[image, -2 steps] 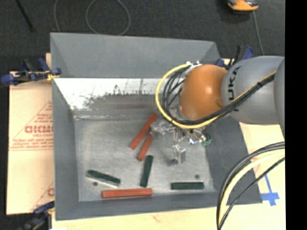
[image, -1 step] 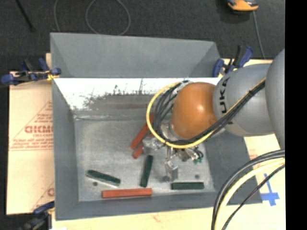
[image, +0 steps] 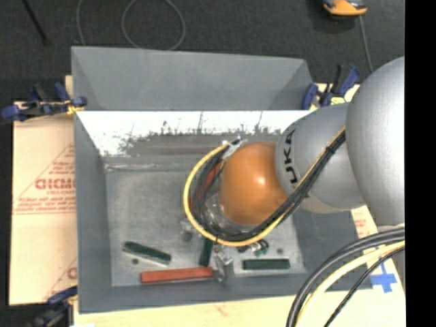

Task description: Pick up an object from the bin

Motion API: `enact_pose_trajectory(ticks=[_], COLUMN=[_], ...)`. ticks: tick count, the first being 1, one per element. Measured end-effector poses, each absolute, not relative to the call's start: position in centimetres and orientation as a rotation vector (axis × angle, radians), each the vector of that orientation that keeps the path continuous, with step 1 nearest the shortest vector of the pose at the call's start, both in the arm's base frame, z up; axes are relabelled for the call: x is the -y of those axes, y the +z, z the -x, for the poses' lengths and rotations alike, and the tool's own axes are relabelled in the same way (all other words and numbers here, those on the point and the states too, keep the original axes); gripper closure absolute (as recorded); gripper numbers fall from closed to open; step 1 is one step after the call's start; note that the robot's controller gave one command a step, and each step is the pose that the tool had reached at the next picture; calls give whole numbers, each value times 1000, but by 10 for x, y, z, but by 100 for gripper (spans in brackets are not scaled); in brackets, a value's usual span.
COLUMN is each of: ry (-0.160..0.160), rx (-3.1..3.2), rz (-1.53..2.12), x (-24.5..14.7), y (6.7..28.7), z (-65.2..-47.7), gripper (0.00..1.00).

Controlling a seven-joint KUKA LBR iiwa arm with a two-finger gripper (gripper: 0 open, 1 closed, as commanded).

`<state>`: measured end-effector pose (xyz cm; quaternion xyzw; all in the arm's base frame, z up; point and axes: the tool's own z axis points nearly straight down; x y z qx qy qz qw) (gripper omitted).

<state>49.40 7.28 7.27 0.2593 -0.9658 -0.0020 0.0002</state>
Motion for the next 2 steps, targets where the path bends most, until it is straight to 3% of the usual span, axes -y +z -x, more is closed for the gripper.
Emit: enact_pose_trajectory(ticks=[1,2], ry=[-1,2], rx=[3039,3039], rz=[-808,-840], x=[-68,-81], y=[73,201], z=[-496,-513], gripper=[100,100])
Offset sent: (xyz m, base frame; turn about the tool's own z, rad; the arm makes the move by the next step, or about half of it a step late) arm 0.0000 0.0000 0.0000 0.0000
